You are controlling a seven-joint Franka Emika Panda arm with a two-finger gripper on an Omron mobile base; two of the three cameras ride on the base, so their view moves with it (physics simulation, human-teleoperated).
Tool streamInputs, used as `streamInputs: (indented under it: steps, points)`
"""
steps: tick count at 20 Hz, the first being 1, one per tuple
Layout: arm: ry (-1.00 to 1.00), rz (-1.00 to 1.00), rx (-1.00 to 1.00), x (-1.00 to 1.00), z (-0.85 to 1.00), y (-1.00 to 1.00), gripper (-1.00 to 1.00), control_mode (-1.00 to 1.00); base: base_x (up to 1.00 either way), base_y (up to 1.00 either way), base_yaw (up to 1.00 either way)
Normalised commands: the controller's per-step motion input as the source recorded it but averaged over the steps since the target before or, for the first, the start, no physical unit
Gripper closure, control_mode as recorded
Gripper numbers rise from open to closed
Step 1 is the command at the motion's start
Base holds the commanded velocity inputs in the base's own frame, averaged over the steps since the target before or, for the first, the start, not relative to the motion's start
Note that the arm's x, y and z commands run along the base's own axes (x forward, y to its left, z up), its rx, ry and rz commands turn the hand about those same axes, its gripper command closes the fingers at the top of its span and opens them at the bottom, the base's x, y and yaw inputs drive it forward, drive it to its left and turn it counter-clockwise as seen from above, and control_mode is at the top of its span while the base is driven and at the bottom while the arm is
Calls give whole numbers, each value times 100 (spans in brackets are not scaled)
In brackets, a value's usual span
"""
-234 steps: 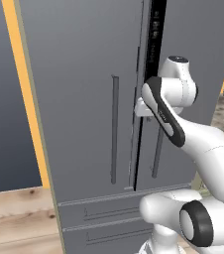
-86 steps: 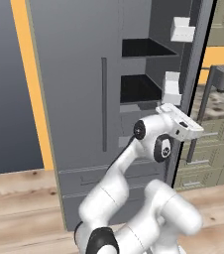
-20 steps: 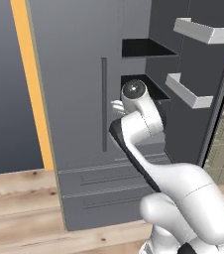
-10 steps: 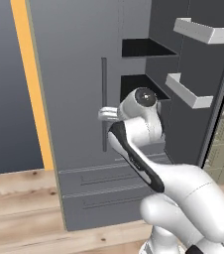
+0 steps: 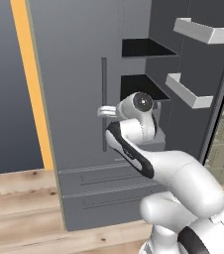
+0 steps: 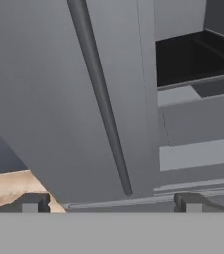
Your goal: Take the lemon wedge from the fridge and place it on the plate with fish on the dining counter.
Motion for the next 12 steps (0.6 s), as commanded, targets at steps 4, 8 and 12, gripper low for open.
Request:
streamInputs:
  steps: [4, 8, 12]
  points:
    - [3, 0, 0, 86, 0, 2, -100, -100, 0, 0, 0]
    - [2, 0, -3, 90, -3, 13, -100, -100, 0, 0, 0]
    - [0, -1, -6, 85, -6, 19, -100, -100, 0, 0, 0]
